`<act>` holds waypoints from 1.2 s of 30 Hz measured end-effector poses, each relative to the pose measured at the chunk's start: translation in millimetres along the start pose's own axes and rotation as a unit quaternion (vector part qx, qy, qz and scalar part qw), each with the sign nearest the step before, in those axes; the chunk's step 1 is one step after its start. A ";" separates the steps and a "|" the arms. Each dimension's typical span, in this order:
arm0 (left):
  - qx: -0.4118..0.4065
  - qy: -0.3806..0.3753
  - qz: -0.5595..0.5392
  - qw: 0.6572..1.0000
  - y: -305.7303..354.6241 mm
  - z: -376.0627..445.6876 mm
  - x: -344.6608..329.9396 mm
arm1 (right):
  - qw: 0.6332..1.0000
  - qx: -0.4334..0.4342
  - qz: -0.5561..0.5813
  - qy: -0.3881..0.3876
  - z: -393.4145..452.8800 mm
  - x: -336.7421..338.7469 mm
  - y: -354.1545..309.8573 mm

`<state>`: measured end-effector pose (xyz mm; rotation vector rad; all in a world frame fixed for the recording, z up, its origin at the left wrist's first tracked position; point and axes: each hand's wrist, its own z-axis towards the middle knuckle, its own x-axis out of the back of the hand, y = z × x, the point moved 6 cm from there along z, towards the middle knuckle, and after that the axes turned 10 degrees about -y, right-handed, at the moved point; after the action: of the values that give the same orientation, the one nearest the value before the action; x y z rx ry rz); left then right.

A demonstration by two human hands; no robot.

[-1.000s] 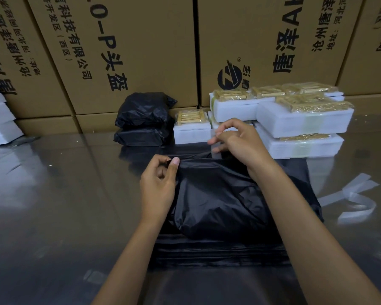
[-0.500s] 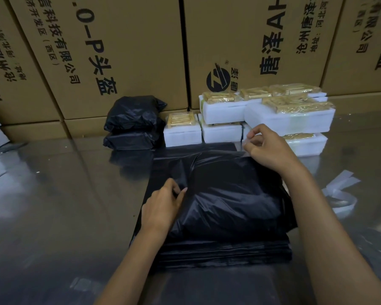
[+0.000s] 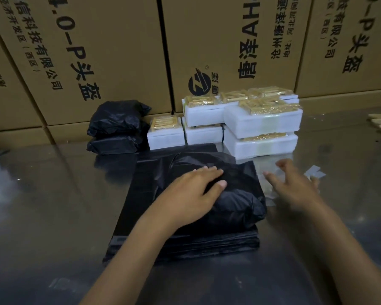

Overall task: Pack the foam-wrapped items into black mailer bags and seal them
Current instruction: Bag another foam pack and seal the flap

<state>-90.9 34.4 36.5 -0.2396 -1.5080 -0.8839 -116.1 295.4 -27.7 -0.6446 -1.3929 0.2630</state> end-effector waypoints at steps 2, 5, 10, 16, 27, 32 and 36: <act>-0.002 -0.043 0.046 0.998 14.4 14.8 -9.8 | 1.000 -0.011 -0.014 -0.005 2.3 1.1 11.3; 0.000 -0.101 0.079 0.992 26.4 37.4 -19.9 | 0.999 -0.037 -0.029 -0.011 4.3 5.4 22.3; 0.070 -0.222 0.168 0.958 26.2 70.3 -31.3 | 0.999 -0.045 -0.031 -0.002 4.9 9.3 38.2; 0.155 -0.279 0.225 0.921 30.2 85.0 -39.8 | 0.989 -0.036 0.044 0.139 1.3 26.6 33.3; 0.050 0.017 -0.048 0.997 35.5 67.8 -9.3 | 0.954 0.133 0.212 0.164 -33.0 5.7 -56.4; 0.140 0.039 -0.061 0.988 -32.7 31.2 10.6 | 0.879 0.043 0.454 -0.136 -35.3 -45.9 -74.5; 0.237 0.048 -0.232 0.942 -89.6 6.8 5.5 | 0.875 0.036 0.435 -0.208 -38.2 -57.8 -76.0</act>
<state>-153.4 -24.0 8.4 0.5267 -1.6643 -0.8477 -104.8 193.4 -34.2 -1.1794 -1.4020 1.2275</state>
